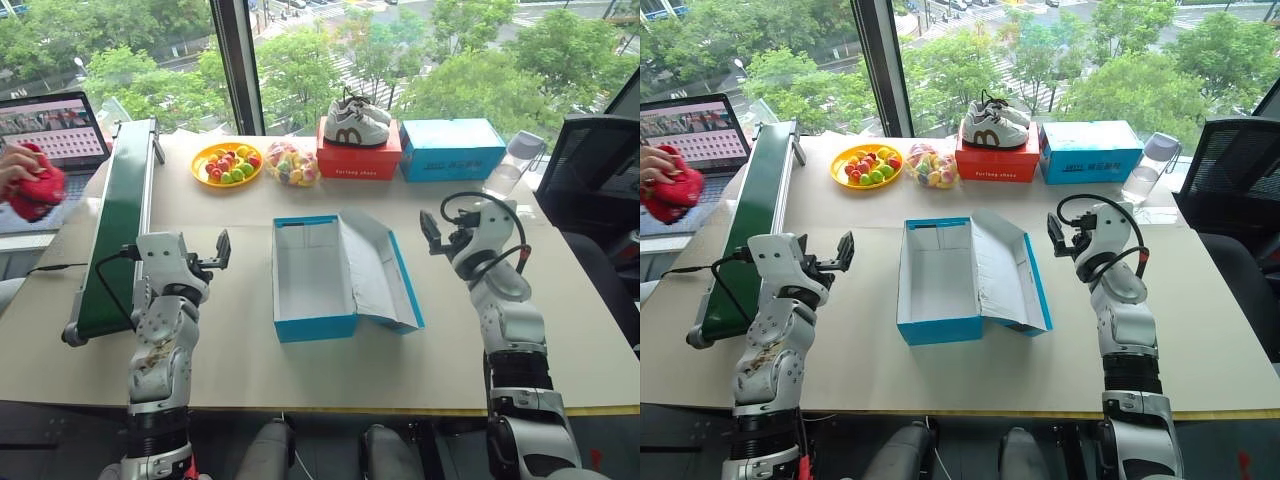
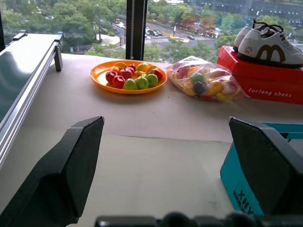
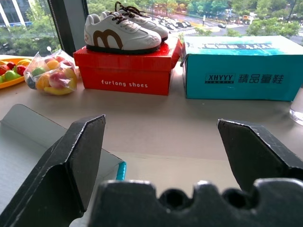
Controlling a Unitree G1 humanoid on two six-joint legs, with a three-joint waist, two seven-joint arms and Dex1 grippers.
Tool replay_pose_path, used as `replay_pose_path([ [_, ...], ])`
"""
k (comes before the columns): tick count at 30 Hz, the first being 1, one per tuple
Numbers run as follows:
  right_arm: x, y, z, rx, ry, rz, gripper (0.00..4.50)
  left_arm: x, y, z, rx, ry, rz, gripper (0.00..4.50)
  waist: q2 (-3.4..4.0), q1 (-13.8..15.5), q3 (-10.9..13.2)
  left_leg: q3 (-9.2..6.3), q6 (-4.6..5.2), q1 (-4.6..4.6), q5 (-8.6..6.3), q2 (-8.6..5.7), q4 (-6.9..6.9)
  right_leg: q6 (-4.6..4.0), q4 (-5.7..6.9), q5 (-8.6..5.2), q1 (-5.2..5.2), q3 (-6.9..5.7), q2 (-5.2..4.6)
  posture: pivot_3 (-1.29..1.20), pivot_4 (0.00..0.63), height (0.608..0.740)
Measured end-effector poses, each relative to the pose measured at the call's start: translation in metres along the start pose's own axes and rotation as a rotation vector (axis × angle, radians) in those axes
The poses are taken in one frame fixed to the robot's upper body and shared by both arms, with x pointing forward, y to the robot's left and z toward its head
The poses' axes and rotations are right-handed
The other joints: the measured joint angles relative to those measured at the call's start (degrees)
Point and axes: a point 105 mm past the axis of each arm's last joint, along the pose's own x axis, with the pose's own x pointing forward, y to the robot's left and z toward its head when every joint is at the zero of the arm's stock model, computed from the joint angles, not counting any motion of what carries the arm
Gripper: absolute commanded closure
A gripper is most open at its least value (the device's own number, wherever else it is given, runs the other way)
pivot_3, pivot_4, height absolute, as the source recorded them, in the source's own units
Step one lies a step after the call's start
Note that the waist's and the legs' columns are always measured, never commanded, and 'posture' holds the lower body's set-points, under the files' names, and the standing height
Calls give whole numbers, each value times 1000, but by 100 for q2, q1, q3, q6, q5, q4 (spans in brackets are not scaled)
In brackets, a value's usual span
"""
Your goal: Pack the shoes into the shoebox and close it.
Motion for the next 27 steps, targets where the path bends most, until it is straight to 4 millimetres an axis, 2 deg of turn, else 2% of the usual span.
replay_pose_path([
  [7,1,7,-2,8,4,28,48,0,-4,-1,3,3,-13,0,0,-8,0,0,0,0,0,2,0,0,0,0,-1,0,1,0,150,736],
  [8,1,14,-1,40,5,59,48,0,-3,0,10,2,-11,0,0,-16,0,0,0,0,0,3,-1,0,0,0,-2,0,2,0,150,736],
  [10,1,38,6,116,0,186,48,0,4,3,39,-5,2,0,-1,-48,2,5,0,-1,0,12,-4,-4,1,2,-8,6,8,0,150,736],
  [12,-6,78,22,172,31,453,48,1,20,12,44,-24,38,0,0,-70,8,6,0,-1,0,17,-5,-5,3,2,-13,6,12,0,150,736],
  [14,-23,112,42,162,48,718,48,2,45,22,39,-37,99,0,1,-67,8,4,0,-1,-1,24,-5,-5,0,2,-12,0,16,0,150,736],
  [16,-37,132,63,165,30,890,48,0,65,28,87,-35,135,0,0,-42,8,3,-1,-1,-2,25,-5,-5,-11,2,-6,-4,16,0,150,736],
  [19,-51,154,79,201,35,1049,48,-3,92,27,125,9,202,0,-2,-13,9,3,-5,-1,-4,35,-7,-6,-18,4,-8,-4,16,0,150,736],
  [22,-69,183,81,130,61,1205,48,-13,131,30,124,50,320,0,-16,-14,9,4,-19,-4,-13,39,-24,-8,-22,5,-22,-4,17,0,150,736],
  [25,-73,197,67,67,112,1238,48,-18,143,35,152,84,327,0,-18,10,9,6,-23,-6,-14,35,-28,-8,-24,6,-25,-3,12,0,150,736],
  [27,-71,205,66,65,103,1235,48,-22,147,33,166,105,331,0,-18,13,9,14,-47,-6,-28,37,-28,-11,-26,9,-27,0,11,0,150,736],
])
